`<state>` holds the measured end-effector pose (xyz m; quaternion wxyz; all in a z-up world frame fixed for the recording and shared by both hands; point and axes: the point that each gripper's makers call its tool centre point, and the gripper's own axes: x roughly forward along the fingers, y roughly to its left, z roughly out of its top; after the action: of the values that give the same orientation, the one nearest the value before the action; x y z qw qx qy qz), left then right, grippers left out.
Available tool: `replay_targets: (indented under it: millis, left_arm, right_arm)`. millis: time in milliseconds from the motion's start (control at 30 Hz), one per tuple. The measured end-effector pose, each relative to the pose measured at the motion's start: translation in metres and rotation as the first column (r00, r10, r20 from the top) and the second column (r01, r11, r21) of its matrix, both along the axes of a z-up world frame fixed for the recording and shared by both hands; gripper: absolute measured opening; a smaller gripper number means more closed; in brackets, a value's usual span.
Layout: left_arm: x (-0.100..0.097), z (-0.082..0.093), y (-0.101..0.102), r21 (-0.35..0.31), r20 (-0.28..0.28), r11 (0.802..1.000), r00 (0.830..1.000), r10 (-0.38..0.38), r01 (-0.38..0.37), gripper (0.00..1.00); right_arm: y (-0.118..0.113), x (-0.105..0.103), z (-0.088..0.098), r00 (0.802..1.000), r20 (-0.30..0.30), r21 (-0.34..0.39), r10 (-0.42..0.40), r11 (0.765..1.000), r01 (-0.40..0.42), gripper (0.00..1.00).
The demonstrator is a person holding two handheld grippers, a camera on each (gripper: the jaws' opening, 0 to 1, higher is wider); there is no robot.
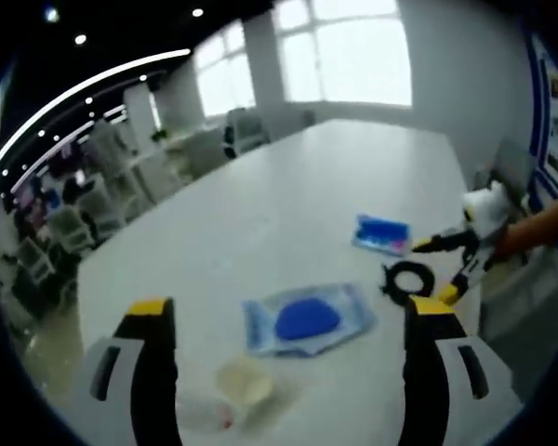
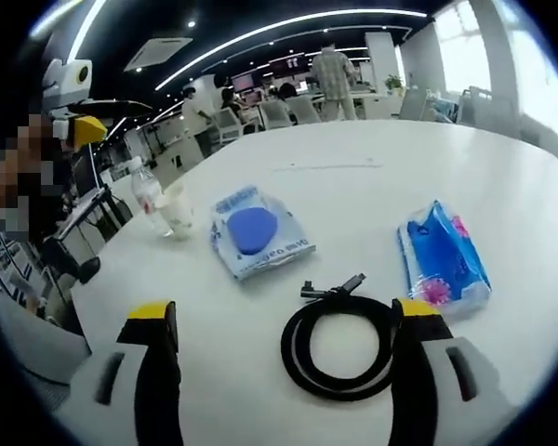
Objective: Arrange the tabletop items into an orderly group along one side of the table until the central work area is clear of visible clutter.
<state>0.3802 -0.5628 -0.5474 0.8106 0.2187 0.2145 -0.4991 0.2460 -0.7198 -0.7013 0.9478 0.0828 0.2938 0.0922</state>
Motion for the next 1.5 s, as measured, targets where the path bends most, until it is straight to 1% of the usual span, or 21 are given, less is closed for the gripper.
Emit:
replay_targets:
  millis: [67,200,400,533,633,733,800,900,1000,1067,1133,1233,1267,1333,1400,1433,1500]
  left_arm:
    - [0.004,-0.002,-0.001,0.011,-0.004,1.0,1.0,-0.005,0.005,0.99]
    - [0.017,-0.011,-0.004,0.04,-0.022,0.999,1.0,-0.012,0.013,0.99]
    - [0.031,-0.023,-0.012,0.072,-0.049,0.997,0.999,-0.016,0.019,0.97]
    - [0.037,-0.03,-0.015,0.079,-0.075,0.997,0.997,-0.018,0.024,0.96]
    - [0.044,-0.034,-0.017,0.084,-0.101,0.996,0.995,-0.016,0.025,0.95]
    - [0.053,-0.035,-0.019,0.098,-0.105,0.995,0.994,-0.017,0.027,0.92]
    - [0.059,-0.035,-0.022,0.095,-0.113,0.995,0.993,-0.02,0.031,0.89]
    - [0.065,-0.037,-0.024,0.093,-0.137,0.995,0.99,-0.02,0.033,0.85]
    - [0.073,-0.043,-0.023,0.116,-0.149,0.993,0.989,-0.016,0.034,0.79]
    - [0.079,-0.05,-0.023,0.141,-0.154,0.989,0.988,-0.01,0.032,0.78]
    - [0.081,-0.057,-0.023,0.163,-0.168,0.986,0.986,-0.006,0.033,0.76]
    - [0.083,-0.068,-0.026,0.181,-0.19,0.983,0.982,-0.005,0.04,0.72]
    - [0.084,-0.075,-0.026,0.201,-0.2,0.979,0.98,0.005,0.036,0.72]
    - [0.084,-0.087,-0.025,0.234,-0.217,0.972,0.976,0.017,0.035,0.71]
    - [0.082,-0.093,-0.026,0.246,-0.23,0.968,0.973,0.013,0.045,0.68]
    - [0.079,-0.101,-0.027,0.263,-0.251,0.963,0.968,0.009,0.059,0.66]
    - [0.079,-0.109,-0.027,0.284,-0.258,0.957,0.966,0.013,0.063,0.63]
  right_arm:
    - [0.002,0.004,0.001,1.0,0.002,0.011,-0.01,1.0,0.01,1.0]
    - [0.007,0.008,0.002,1.0,0.01,0.016,-0.017,1.0,0.017,1.0]
    - [0.011,0.009,0.001,1.0,0.008,0.01,-0.015,1.0,0.014,1.0]
    - [0.01,0.01,0.003,0.999,0.009,0.021,-0.031,0.999,0.031,1.0]
    - [0.01,0.014,0.007,0.998,0.022,0.042,-0.055,0.998,0.054,1.0]
    - [0.011,0.016,0.008,0.998,0.024,0.047,-0.061,0.997,0.06,1.0]
    - [0.013,0.018,0.009,0.998,0.026,0.051,-0.064,0.997,0.062,1.0]
    - [0.015,0.02,0.01,0.997,0.028,0.056,-0.07,0.996,0.069,1.0]
    - [0.016,0.023,0.012,0.996,0.042,0.059,-0.082,0.995,0.079,1.0]
    - [0.016,0.025,0.012,0.995,0.042,0.066,-0.087,0.994,0.084,1.0]
    - [0.016,0.026,0.011,0.995,0.043,0.064,-0.093,0.994,0.09,0.96]
    - [0.015,0.028,0.01,0.994,0.043,0.07,-0.105,0.992,0.101,0.95]
    - [0.016,0.029,0.008,0.993,0.039,0.077,-0.109,0.991,0.106,0.93]
    - [0.016,0.031,0.007,0.993,0.045,0.08,-0.112,0.991,0.108,0.9]
    - [0.017,0.032,0.007,0.992,0.052,0.081,-0.115,0.991,0.11,0.87]
    - [0.018,0.034,0.006,0.992,0.054,0.087,-0.118,0.99,0.113,0.86]
    - [0.019,0.036,0.003,0.99,0.051,0.102,-0.128,0.987,0.122,0.83]
